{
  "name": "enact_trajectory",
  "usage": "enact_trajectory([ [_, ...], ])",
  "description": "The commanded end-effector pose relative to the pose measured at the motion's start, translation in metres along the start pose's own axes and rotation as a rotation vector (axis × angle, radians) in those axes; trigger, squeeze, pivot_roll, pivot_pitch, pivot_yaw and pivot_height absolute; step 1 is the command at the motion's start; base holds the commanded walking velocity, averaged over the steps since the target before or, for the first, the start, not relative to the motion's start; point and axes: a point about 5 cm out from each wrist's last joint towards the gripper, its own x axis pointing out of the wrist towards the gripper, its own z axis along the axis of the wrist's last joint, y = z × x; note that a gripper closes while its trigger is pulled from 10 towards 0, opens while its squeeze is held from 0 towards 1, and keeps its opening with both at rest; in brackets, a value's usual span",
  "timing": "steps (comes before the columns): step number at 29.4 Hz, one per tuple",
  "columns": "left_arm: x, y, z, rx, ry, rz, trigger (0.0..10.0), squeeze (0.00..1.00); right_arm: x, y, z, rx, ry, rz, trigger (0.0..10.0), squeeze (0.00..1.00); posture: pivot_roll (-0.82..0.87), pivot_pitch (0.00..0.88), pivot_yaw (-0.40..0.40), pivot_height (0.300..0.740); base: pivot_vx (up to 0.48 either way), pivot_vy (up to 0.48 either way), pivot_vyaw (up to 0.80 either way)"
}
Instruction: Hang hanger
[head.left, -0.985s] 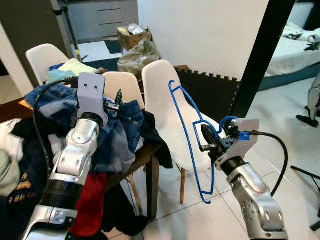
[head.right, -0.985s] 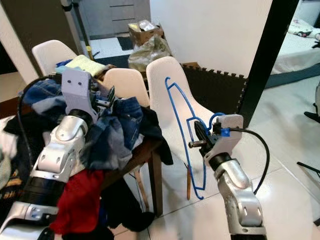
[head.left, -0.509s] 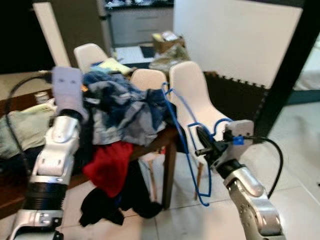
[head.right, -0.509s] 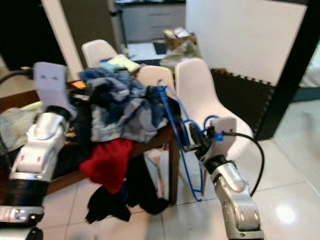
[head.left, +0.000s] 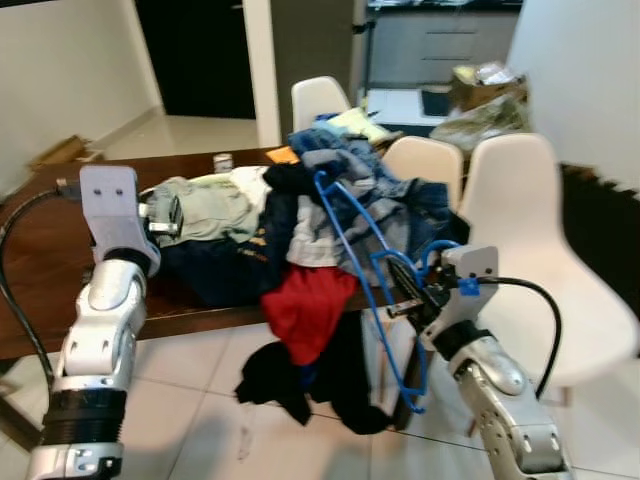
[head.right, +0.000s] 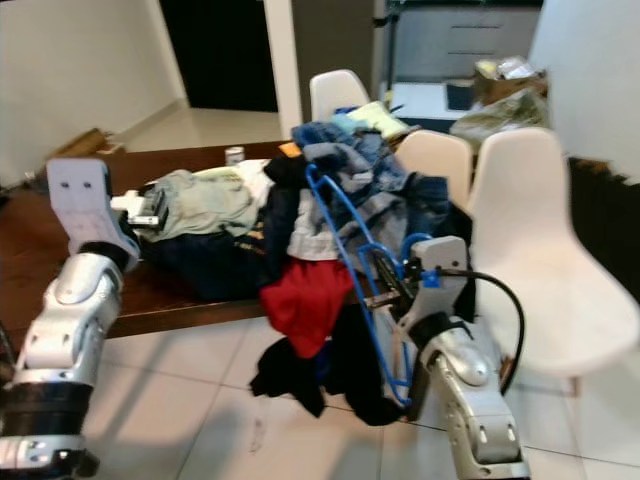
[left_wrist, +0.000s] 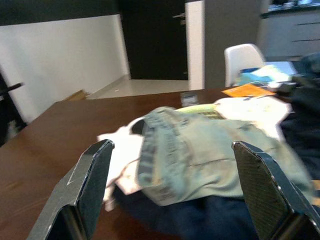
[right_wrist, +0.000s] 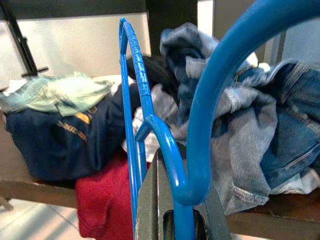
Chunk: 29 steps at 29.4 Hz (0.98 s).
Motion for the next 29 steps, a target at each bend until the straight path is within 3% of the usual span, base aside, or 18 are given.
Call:
enact_trajectory([
  [1,-0.001,0.003,-0.008,-0.031,0.036,0.020,10.0,0.00,-0.001,-0.006,0.002,-0.009,-0.020,-0.030,10.0,0.00,-0.03,0.000,0.016,0.740,0.000,0.000,0.43],
  [7,-0.002,0.006,-0.012,-0.044,0.053,0.028,10.0,0.00,-0.001,-0.015,0.010,0.004,-0.054,-0.076,10.0,0.00,-0.03,0.000,0.016,0.740,0.000,0.000,0.07],
  [14,-0.003,0.025,-0.025,-0.122,0.098,0.120,10.0,0.00,-0.005,-0.032,0.017,-0.022,-0.062,-0.142,10.0,0.00,-0.04,0.000,0.016,0.740,0.323,0.000,0.00],
  [22,-0.005,0.023,-0.028,-0.123,0.104,0.120,10.0,0.00,-0.005,-0.035,0.017,-0.029,-0.066,-0.148,10.0,0.00,-0.04,0.000,0.015,0.740,0.341,0.000,0.00],
  [29,-0.014,0.009,-0.047,-0.173,0.197,0.101,10.0,0.00,-0.005,-0.035,0.018,-0.027,-0.066,-0.141,10.0,0.00,-0.04,0.000,0.013,0.740,0.039,0.000,0.00],
])
